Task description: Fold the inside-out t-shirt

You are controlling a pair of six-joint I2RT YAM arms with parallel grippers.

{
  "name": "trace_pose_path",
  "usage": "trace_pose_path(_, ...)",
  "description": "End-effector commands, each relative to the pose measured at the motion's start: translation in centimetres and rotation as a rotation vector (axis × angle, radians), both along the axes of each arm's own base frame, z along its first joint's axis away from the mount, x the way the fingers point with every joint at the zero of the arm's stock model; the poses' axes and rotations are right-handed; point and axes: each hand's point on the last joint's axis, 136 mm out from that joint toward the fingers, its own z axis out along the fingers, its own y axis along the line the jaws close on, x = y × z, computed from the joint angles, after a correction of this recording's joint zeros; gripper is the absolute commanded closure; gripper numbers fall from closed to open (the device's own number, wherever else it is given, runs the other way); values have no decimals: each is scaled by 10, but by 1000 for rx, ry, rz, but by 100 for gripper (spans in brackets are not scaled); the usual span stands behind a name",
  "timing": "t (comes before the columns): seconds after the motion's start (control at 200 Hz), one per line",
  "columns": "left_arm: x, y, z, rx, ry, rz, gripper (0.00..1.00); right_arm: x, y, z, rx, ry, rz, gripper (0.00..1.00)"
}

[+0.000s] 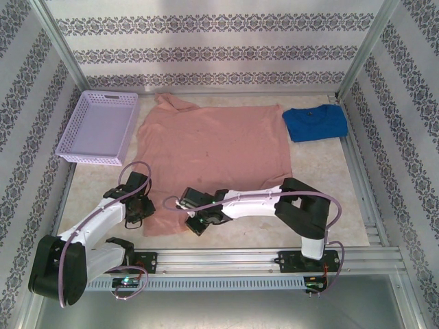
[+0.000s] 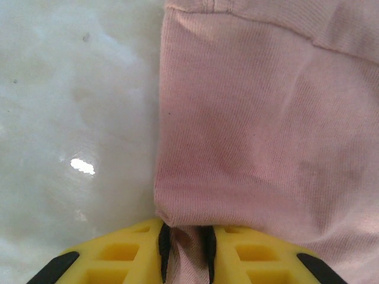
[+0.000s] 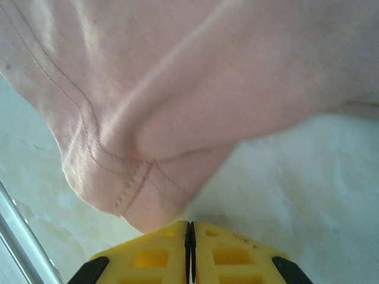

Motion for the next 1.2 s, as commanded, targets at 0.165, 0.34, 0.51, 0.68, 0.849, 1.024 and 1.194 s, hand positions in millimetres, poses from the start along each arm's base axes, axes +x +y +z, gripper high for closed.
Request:
trace_pose_path(0.165,1,-6,10,-26,-39,-19,67,7,5,32,93,-14,-35,85)
trace_pose_path(0.34,10,-2,29,-13,-109,-7,58,9,29,37,180,-16,7,77)
trace_pose_path(0.51,15,-11,25,-51,-110,-31,60,13,55,27,200,-10,51,75)
trace_pose_path(0.68,14,-11,12,-41,-64,-47,63,12,49,8,132,3,63,76)
trace_pose_path(0.849,4,-5,-3,-11,-7,-32,64,6,14,-12,35,47,28,79)
trace_pose_path(1.024,3,-1,1,6,-17,-22,65,4,-2,0,37,52,12,79)
trace_pose_path(1.194,9,-6,27,-26,-68,-8,55,9,20,39,170,36,8,73)
